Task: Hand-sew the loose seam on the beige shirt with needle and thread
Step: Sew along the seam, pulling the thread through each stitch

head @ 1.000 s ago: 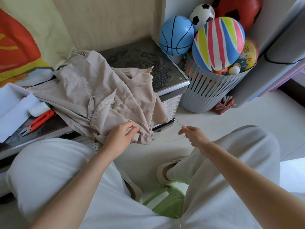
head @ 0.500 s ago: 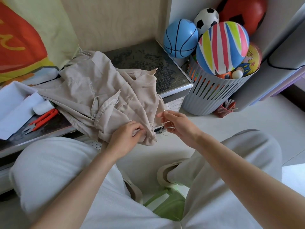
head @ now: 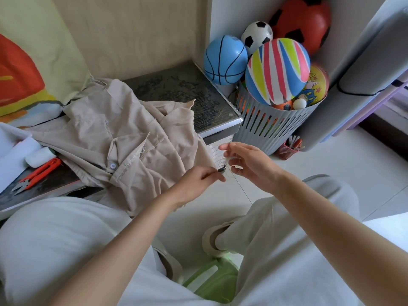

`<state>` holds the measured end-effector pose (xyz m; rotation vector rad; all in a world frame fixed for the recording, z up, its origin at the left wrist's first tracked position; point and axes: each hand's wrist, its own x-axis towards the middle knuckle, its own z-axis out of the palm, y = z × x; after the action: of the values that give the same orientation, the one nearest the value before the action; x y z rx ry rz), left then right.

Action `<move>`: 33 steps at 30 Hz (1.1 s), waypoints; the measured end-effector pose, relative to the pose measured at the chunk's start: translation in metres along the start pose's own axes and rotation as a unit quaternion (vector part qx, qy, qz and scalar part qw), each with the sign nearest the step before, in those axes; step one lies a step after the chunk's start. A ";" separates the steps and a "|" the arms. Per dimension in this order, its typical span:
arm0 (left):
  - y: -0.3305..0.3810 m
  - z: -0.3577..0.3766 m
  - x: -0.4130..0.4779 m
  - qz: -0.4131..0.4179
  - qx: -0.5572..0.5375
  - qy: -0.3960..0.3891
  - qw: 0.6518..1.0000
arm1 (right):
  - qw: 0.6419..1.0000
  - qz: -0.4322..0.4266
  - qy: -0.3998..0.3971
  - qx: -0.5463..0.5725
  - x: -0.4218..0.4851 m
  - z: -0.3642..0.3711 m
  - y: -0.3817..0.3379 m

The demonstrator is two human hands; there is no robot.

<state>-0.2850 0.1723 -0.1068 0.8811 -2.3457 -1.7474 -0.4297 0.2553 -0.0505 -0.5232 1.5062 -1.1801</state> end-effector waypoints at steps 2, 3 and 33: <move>0.002 0.000 -0.003 0.012 0.000 0.035 0.999 | 0.999 0.022 0.029 -0.016 -0.001 -0.015 0.004; 0.002 -0.001 -0.005 0.010 0.001 0.047 0.999 | 0.998 0.035 0.045 -0.020 -0.001 -0.021 0.008; -0.080 -0.035 -0.064 -0.024 0.608 0.088 0.789 | 0.990 0.082 0.048 -0.102 0.011 0.013 0.067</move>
<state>-0.1867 0.1598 -0.1500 1.0719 -3.1343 0.1328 -0.4032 0.2682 -0.1132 -0.4732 1.7288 -0.9408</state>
